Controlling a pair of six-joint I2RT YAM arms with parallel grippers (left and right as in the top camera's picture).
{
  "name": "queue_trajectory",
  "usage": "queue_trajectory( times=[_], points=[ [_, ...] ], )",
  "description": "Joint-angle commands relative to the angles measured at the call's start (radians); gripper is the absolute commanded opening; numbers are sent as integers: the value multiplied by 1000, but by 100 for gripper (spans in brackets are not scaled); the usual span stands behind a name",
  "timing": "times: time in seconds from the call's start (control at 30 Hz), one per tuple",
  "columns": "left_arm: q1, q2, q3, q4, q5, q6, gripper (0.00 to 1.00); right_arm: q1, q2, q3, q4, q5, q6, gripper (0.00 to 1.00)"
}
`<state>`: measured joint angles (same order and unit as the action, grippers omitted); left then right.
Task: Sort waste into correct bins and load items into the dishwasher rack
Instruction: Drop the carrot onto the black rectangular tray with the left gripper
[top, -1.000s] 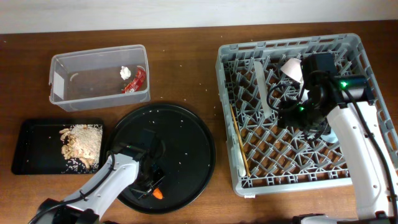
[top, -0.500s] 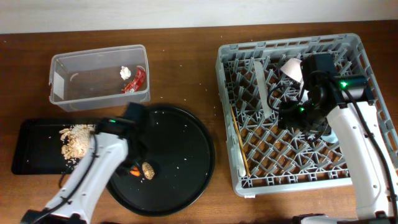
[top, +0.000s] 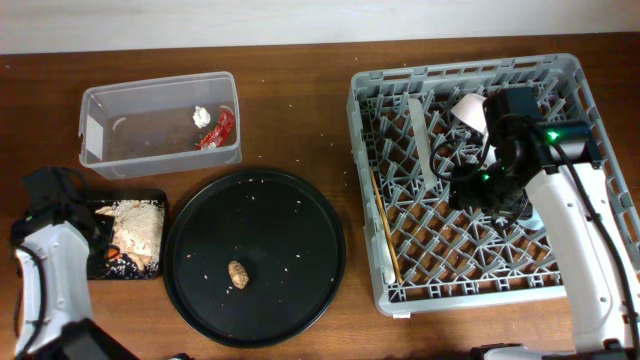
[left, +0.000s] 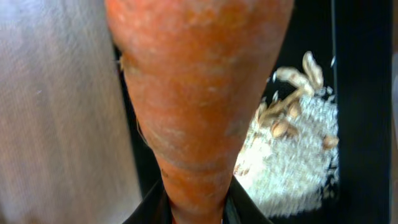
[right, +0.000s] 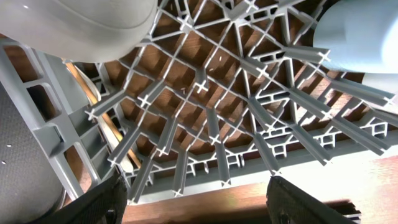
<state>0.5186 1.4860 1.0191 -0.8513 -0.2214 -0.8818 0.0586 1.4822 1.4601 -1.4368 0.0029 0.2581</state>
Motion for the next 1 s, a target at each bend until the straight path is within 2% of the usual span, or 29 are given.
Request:
queue_trajectory(
  times=[0.0, 0.27, 0.3, 0.33, 0.43, 0.53, 0.57, 0.63, 0.77, 0.97],
  points=[
    [21, 66, 16, 33, -21, 10, 2, -8, 0, -3, -3, 12, 1, 75],
    [24, 227, 16, 93, -54, 9, 4, -8, 0, -3, -4, 12, 1, 75],
    [24, 241, 16, 96, -56, 9, 7, -8, 0, -3, -4, 9, 1, 75],
    [24, 249, 16, 96, -56, 9, 17, -8, 0, -3, -4, 9, 1, 75],
    [24, 258, 16, 95, -56, 9, 19, -8, 0, -3, -4, 9, 1, 75],
    [24, 258, 16, 87, -56, 10, 31, -8, 0, -3, -4, 9, 1, 75],
    [24, 258, 16, 84, -55, 9, 36, -8, 0, -3, -4, 9, 1, 75],
    [24, 258, 16, 76, -55, 10, 58, -8, 0, -3, -6, 9, 1, 75],
    [24, 248, 17, 39, -44, 10, 78, -8, 0, -3, -7, 9, 0, 75],
    [-12, 102, 87, -3, 99, 122, 81, -8, 0, -3, -7, 9, 1, 75]
  ],
)
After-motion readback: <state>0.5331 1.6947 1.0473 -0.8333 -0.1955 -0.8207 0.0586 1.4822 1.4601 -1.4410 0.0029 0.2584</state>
